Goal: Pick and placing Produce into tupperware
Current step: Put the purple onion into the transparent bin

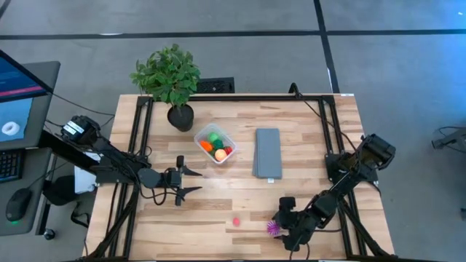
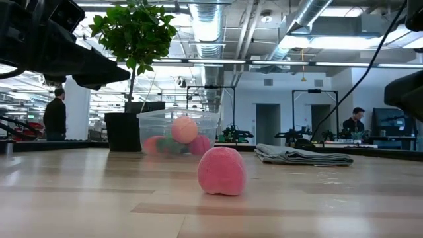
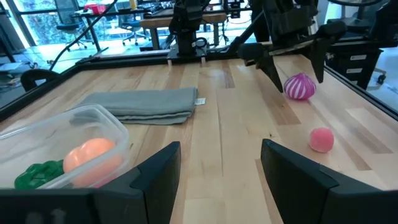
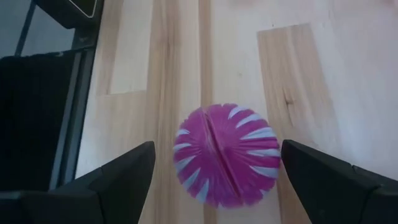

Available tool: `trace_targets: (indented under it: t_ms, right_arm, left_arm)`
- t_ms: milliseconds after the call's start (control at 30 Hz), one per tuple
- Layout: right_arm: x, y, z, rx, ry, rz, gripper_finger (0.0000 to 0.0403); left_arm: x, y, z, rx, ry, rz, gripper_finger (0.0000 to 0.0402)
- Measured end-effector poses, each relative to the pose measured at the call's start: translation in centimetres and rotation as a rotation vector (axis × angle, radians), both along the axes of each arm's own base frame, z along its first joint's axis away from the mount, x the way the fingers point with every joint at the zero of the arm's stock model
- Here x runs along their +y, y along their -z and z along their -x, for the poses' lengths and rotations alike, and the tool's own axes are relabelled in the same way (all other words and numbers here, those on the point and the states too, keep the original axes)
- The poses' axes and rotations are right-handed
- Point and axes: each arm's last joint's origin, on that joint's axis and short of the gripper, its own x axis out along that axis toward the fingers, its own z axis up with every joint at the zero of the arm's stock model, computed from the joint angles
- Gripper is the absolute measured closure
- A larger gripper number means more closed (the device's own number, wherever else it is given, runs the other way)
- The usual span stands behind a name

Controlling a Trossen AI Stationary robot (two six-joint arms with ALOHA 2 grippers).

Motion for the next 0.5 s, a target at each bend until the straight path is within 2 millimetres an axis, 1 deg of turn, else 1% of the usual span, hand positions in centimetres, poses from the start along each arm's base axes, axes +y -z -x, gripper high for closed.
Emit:
trace_targets:
  t_ms: [400,500]
  right_arm:
    - [-0.8,0.0,-0.8,-0.009,0.011,0.025,0.0031]
    - [-0.9,0.8,-1.1,0.019,0.011,0.027,0.0031]
  left_arm:
    - [0.0,0.0,0.0,0.002,0.000,0.002,0.0188]
    - [0.0,0.1,0.0,0.005,0.000,0.000,0.0188]
